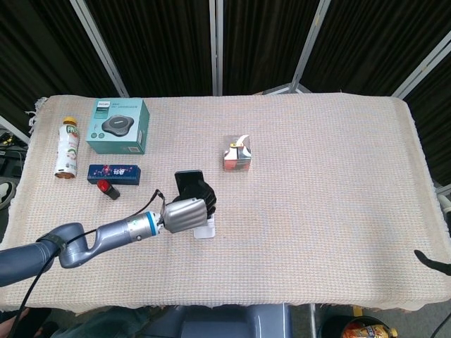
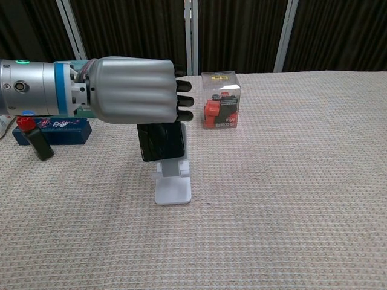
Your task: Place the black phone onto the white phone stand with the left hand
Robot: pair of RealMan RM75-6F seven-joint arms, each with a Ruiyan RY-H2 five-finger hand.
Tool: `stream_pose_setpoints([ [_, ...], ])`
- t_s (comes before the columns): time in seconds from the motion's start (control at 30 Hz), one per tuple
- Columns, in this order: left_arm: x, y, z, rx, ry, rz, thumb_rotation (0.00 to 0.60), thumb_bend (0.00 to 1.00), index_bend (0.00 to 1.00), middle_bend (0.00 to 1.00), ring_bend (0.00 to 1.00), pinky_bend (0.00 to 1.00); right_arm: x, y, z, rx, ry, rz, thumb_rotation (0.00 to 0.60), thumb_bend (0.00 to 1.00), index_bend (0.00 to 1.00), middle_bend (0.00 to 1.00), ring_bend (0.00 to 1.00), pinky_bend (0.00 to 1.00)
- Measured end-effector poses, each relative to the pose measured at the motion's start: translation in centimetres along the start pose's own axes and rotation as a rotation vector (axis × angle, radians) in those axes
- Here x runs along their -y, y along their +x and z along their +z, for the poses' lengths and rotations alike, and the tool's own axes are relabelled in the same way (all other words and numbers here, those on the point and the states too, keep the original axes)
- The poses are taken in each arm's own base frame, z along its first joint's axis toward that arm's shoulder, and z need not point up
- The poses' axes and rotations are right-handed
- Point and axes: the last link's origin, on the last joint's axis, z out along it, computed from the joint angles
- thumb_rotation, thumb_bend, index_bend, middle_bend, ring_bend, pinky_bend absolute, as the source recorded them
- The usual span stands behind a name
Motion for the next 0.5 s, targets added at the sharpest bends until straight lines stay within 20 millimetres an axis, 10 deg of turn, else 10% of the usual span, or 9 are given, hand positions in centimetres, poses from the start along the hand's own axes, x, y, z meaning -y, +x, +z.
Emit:
stream_pose_setpoints([
  [0.5, -1.8, 1.9, 2.4, -0.006, -0.06, 0.052, 0.6, 0.0, 0.46, 0.36, 0.39, 0.39, -0.6, 0.6, 0.0, -0.014, -0.01, 0.024, 0.6, 0.0, 0.0, 0.0, 0.0, 0.0],
])
